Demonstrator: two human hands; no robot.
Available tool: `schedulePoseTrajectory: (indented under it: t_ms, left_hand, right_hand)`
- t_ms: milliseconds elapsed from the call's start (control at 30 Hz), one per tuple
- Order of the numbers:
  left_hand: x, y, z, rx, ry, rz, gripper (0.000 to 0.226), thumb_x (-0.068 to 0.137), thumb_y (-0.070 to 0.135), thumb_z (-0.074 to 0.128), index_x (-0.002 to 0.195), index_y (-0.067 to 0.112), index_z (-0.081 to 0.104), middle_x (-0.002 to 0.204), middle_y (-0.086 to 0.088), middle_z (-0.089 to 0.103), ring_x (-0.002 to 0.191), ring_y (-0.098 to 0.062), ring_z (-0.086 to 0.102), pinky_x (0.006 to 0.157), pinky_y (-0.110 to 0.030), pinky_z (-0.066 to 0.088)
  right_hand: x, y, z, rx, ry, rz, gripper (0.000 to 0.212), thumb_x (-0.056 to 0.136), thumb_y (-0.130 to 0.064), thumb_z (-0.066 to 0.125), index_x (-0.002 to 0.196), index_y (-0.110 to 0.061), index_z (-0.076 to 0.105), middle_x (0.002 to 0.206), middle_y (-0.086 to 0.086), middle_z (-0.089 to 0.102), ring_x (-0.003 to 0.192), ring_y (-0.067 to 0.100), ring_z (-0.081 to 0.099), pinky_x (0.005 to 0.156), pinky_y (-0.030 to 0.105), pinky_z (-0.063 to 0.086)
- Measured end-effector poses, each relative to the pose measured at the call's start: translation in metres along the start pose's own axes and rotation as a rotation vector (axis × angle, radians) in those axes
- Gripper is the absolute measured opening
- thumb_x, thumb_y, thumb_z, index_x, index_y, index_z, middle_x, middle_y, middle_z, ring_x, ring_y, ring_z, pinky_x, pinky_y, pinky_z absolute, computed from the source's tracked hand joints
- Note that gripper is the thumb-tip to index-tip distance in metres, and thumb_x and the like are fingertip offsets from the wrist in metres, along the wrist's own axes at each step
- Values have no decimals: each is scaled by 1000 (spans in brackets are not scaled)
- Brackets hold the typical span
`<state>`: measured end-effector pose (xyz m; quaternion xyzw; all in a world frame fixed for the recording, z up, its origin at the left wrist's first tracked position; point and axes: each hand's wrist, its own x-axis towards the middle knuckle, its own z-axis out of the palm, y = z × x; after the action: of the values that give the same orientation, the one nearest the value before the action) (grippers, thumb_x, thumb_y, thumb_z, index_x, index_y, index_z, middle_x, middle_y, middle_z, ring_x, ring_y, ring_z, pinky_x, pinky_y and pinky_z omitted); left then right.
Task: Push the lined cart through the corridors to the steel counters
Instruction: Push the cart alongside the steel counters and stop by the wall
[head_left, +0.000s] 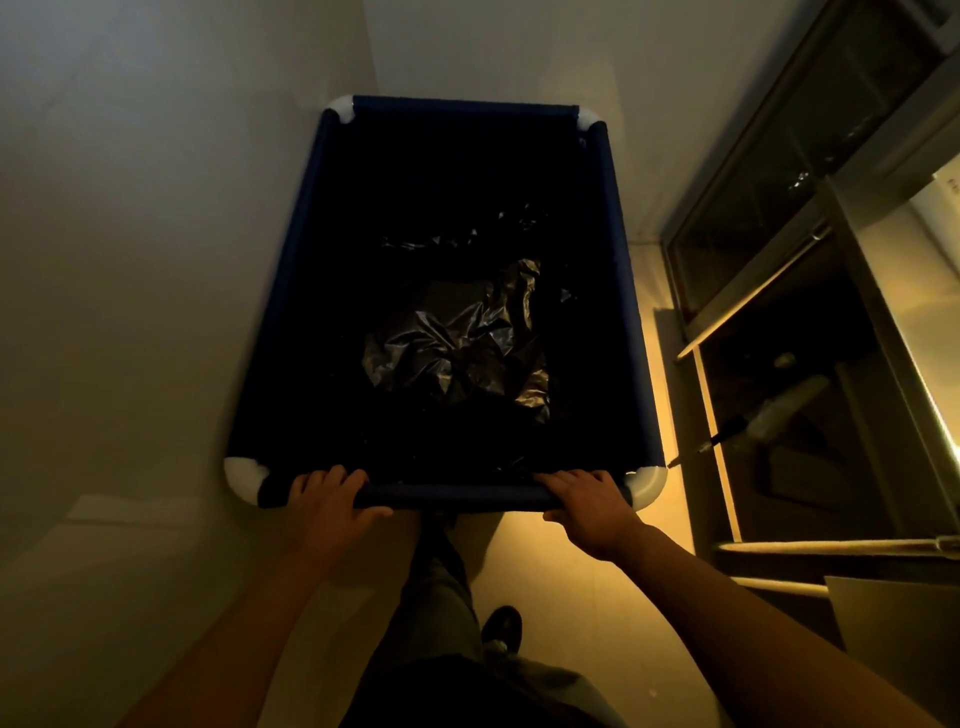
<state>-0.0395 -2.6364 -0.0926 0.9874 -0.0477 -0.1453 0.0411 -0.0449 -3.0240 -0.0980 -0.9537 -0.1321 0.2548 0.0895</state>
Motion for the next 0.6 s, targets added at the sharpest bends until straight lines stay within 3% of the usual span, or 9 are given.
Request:
schedulePoseTrajectory:
  t_ms: [167, 467, 600]
  left_hand:
    - [42, -23, -15, -73, -224, 55, 92, 63, 98, 19, 118, 36, 59, 114, 7, 58, 112, -22, 54, 97, -41, 36]
    - [95, -22, -37, -63, -177, 77, 89, 65, 95, 20, 122, 39, 60, 119, 9, 59, 113, -19, 54, 98, -41, 36]
    - [122, -26, -44, -41, -119, 109, 99, 63, 100, 7, 121, 38, 60, 117, 10, 59, 110, -19, 55, 97, -39, 37]
  right_hand:
    - [18, 4, -13, 7, -12, 9, 59, 100, -47, 52, 155, -36, 31, 150, -7, 50, 140, 21, 42, 118, 44, 24]
    - [62, 13, -45, 3, 1, 31, 59, 100, -46, 53, 154, -37, 32, 150, -6, 49, 142, 23, 40, 119, 45, 21]
    - [86, 17, -63, -11, 0, 49, 59, 100, -45, 53, 155, -37, 31, 151, -6, 47, 143, 24, 39, 119, 48, 22]
